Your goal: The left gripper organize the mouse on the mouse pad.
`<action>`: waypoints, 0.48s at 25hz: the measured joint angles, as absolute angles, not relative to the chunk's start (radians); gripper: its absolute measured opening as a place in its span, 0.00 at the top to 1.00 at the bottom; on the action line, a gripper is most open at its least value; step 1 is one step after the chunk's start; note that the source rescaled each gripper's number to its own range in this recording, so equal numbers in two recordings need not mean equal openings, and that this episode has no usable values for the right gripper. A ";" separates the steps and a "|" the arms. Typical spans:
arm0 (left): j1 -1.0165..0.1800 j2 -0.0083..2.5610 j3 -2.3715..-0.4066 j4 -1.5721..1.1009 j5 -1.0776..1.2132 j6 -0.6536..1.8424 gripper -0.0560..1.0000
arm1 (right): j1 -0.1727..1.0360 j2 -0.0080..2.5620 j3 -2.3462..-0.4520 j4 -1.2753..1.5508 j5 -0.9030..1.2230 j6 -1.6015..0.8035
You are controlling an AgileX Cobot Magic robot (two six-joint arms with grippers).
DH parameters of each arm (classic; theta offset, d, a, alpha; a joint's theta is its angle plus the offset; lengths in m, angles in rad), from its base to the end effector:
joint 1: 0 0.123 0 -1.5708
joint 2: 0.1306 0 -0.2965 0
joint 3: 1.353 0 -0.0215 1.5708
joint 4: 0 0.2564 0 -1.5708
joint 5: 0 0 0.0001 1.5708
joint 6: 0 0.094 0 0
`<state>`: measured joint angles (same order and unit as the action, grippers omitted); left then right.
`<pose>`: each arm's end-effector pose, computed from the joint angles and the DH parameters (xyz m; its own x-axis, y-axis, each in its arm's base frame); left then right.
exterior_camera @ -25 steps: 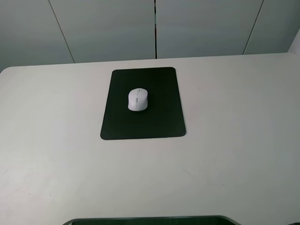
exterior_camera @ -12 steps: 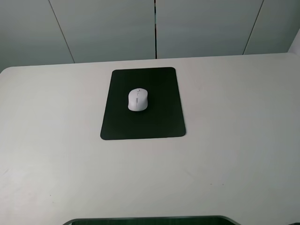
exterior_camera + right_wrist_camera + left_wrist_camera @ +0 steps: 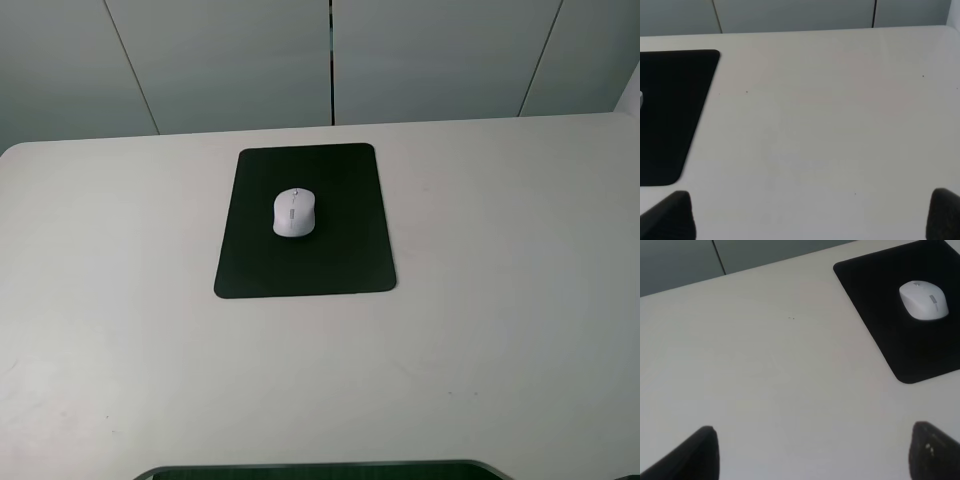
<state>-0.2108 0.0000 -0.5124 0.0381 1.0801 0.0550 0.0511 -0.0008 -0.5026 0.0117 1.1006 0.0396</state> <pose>-0.0102 0.0054 0.2806 -0.4374 0.1681 -0.8834 0.2124 0.9739 0.0801 -0.0111 0.0004 0.2760 -0.4897 0.0199 -0.8716 -0.0382 0.9983 0.0443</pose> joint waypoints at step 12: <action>-0.211 0.000 -0.512 0.027 1.080 0.055 0.11 | 0.051 -0.001 -0.503 0.012 1.101 0.040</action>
<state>-0.2108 0.0000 -0.5124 0.0269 1.0801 0.0550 0.0511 -0.0008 -0.5026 0.0117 1.1006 0.0396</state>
